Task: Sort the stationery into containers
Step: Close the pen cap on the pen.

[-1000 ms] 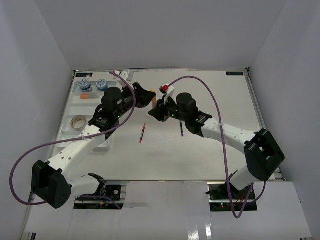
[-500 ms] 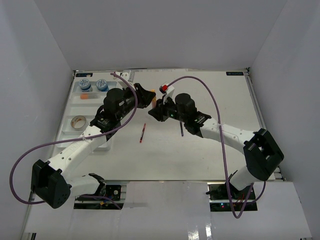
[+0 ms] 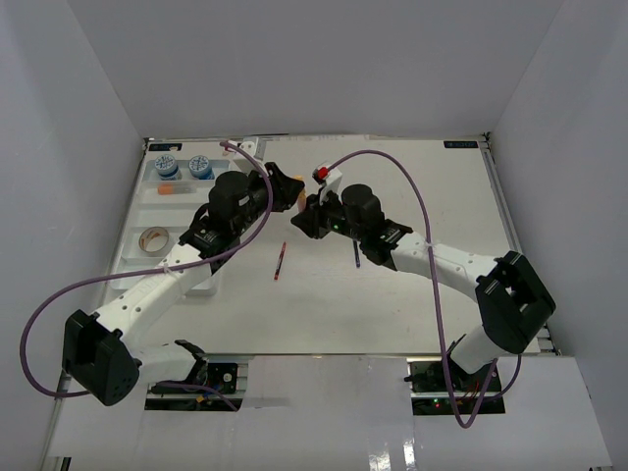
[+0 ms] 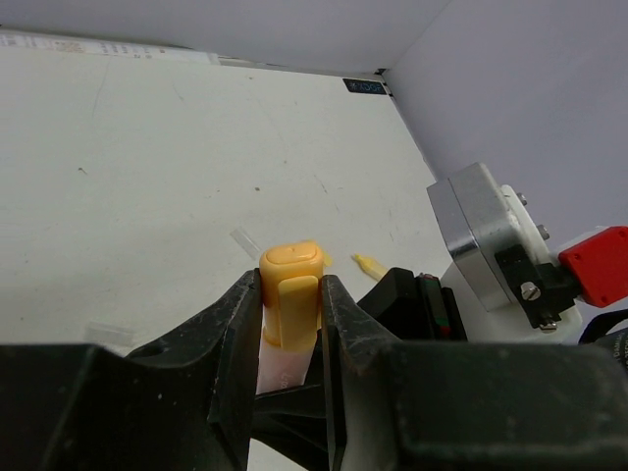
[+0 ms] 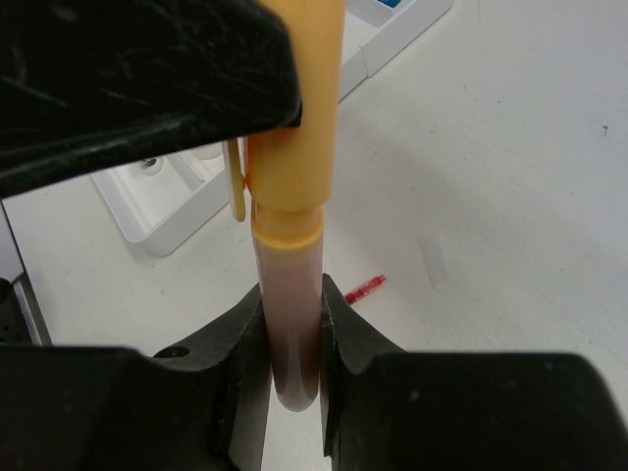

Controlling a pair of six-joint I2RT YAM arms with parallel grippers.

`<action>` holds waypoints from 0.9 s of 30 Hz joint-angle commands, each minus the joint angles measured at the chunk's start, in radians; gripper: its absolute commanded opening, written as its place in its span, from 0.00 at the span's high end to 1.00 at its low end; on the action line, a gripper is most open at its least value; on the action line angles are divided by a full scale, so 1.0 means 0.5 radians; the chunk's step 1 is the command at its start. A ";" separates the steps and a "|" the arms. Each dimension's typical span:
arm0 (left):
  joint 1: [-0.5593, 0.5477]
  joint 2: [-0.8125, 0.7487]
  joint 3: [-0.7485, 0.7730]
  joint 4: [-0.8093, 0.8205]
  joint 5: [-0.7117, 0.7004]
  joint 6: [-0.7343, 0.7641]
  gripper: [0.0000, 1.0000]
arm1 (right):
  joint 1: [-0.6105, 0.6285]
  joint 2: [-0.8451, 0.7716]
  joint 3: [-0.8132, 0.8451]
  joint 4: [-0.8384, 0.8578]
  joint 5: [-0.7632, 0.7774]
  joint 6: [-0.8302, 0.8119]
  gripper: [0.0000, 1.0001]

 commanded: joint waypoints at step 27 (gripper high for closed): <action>-0.045 0.056 0.109 -0.307 -0.126 -0.013 0.46 | 0.018 0.041 0.082 0.337 0.107 -0.012 0.92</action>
